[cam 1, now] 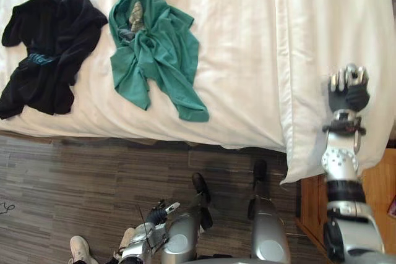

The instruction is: Tidy the bed and pick cloth on bed and put in laundry

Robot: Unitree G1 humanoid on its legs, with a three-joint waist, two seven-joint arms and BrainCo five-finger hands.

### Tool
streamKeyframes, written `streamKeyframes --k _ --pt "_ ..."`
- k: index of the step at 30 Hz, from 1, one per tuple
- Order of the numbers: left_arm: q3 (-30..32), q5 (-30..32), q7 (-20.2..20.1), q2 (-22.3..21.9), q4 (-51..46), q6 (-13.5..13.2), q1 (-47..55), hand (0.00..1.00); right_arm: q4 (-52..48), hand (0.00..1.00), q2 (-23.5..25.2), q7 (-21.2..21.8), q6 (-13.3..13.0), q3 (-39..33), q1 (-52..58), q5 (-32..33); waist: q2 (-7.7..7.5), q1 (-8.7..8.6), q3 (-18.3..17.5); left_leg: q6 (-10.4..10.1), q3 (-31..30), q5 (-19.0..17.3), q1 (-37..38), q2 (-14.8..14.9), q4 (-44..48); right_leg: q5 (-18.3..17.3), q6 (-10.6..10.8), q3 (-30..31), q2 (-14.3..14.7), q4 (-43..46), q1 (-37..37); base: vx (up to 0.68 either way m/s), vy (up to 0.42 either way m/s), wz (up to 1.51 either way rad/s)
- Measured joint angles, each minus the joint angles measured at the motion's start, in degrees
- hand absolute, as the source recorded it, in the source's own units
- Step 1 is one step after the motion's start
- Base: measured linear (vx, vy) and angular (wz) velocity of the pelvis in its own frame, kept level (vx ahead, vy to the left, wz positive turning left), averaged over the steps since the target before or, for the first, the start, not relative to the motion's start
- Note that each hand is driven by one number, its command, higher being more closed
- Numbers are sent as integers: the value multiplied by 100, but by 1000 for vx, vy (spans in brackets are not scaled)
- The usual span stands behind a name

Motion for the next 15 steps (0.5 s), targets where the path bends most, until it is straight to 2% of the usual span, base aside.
streamKeyframes --k 1,4,6,7,9,10,11,13,14,15 --pt "1 1 -64 -23 -19 -43 3 0 14 100 249 -2 31 -22 402 8 -25 -59 32 -15 33 -15 45 14 0 -60 -5 14 9 65 0 46 -12 -15" --pt "75 5 -71 -38 -10 -233 6 0 472 100 794 245 155 -184 1299 46 -157 -78 112 -72 281 -122 216 55 0 -153 -9 173 79 81 52 40 -22 -30" --pt "241 5 -86 -93 4 -316 7 0 1356 100 1053 258 340 -373 1755 40 -215 -127 144 -106 383 -195 357 90 -1 -180 -22 181 109 66 180 61 -35 -15" --pt "384 6 -103 -165 70 -425 6 0 2111 100 1271 390 608 -597 2204 -101 -223 -181 145 -107 679 -229 496 168 -1 -210 -25 163 132 42 301 83 -40 -5" --pt "550 17 -114 -223 111 -471 1 0 2661 100 1459 536 845 -681 2685 -483 -250 -219 133 -135 939 -248 654 236 -1 -232 -33 183 171 28 415 74 -40 -17" --pt "691 75 -105 -255 119 -467 -3 0 3039 100 1608 725 1053 -702 3114 -1066 -312 -214 98 -171 1038 -273 806 278 -2 -254 -37 214 213 12 546 53 -50 -28" --pt "699 139 -79 -268 118 -434 -9 0 3163 100 1694 853 1135 -696 3325 -1456 -358 -215 62 -210 1077 -299 888 308 -3 -274 -23 213 241 13 638 45 -49 -25" --pt "702 245 -60 -296 124 -312 -11 0 3175 100 1783 1045 1216 -607 3660 -1986 -456 -216 -99 -247 1141 -323 1044 364 -5 -325 -11 198 290 14 780 47 -44 -8" --pt "703 348 -38 -314 189 -179 -9 0 3174 100 1827 1206 1217 -541 3810 -2330 -596 -217 -349 -289 1202 -333 1185 423 -7 -378 -32 154 327 13 920 73 -49 -1" --pt "706 409 -27 -337 231 -133 -8 0 3169 100 1831 1287 1203 -534 3823 -2435 -652 -214 -477 -286 1245 -330 1249 447 -9 -390 -44 136 339 12 985 93 -51 3"
